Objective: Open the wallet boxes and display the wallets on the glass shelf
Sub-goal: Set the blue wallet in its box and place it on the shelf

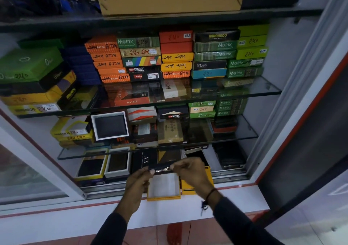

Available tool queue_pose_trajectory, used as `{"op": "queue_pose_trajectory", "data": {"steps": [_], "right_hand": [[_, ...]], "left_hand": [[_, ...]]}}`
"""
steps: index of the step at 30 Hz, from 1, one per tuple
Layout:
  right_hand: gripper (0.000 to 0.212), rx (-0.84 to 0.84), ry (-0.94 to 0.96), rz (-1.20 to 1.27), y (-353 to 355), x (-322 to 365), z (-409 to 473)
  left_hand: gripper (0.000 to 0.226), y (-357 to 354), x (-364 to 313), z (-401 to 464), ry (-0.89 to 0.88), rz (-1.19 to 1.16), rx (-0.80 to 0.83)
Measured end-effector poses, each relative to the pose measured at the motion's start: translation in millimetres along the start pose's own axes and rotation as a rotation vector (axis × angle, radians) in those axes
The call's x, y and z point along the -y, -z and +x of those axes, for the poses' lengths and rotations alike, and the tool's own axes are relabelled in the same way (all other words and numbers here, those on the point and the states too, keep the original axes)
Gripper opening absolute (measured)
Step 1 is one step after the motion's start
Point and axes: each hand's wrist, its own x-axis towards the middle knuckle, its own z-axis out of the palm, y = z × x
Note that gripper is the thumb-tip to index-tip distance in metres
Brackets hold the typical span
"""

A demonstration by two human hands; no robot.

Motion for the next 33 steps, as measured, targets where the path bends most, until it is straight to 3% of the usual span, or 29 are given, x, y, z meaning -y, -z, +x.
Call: {"op": "queue_pose_trajectory", "data": {"steps": [2, 7, 11, 16, 17, 19, 21, 22, 24, 27, 31, 33], "right_hand": [[0.003, 0.058, -0.112, 0.147, 32.6, -5.4, 9.5], [0.027, 0.307, -0.365, 0.537, 63.6, -26.0, 26.6], [0.017, 0.278, -0.615, 0.984, 38.2, -41.7, 35.7], [0.016, 0.246, -0.641, 0.914, 32.6, -47.8, 30.4], [0.015, 0.263, -0.672, 0.892, 22.5, -47.9, 26.3], [0.028, 0.254, -0.676, 0.670, 3.9, -58.1, 6.8], [0.031, 0.171, -0.723, 0.502, -0.2, -66.3, -9.0], [0.031, 0.128, -0.696, 0.519, -3.6, -62.4, -7.0], [0.029, 0.124, -0.713, 0.826, -9.9, -52.9, 3.4], [0.024, 0.184, -0.630, 0.890, 1.9, -51.7, 9.0], [0.053, 0.276, -0.676, 0.848, 21.0, -60.4, 11.4], [0.048, 0.330, -0.610, 0.652, 31.5, -64.8, 11.7]], "left_hand": [[0.047, 11.3, -2.5, 0.2, 0.001, -0.031, 0.045], [0.026, 7.5, -5.5, -6.0, 0.030, -0.158, 0.206], [0.025, -14.5, -8.8, -13.6, 0.031, -0.207, 0.306], [0.027, -1.5, -8.7, -13.8, 0.033, -0.264, 0.335], [0.037, -3.0, -10.5, -17.6, 0.025, -0.218, 0.385], [0.088, -12.8, -15.9, -22.9, 0.025, -0.066, 0.492], [0.110, -24.9, -20.0, -27.0, 0.052, -0.009, 0.549], [0.110, -28.4, -19.8, -26.1, 0.067, -0.010, 0.543], [0.094, -28.6, -17.3, -21.9, 0.093, -0.033, 0.508], [0.066, -19.6, -15.0, -15.8, 0.079, -0.039, 0.506], [0.084, -9.1, -18.5, -9.6, 0.000, 0.051, 0.418], [0.092, -2.9, -18.7, -8.3, -0.016, 0.107, 0.399]]}}
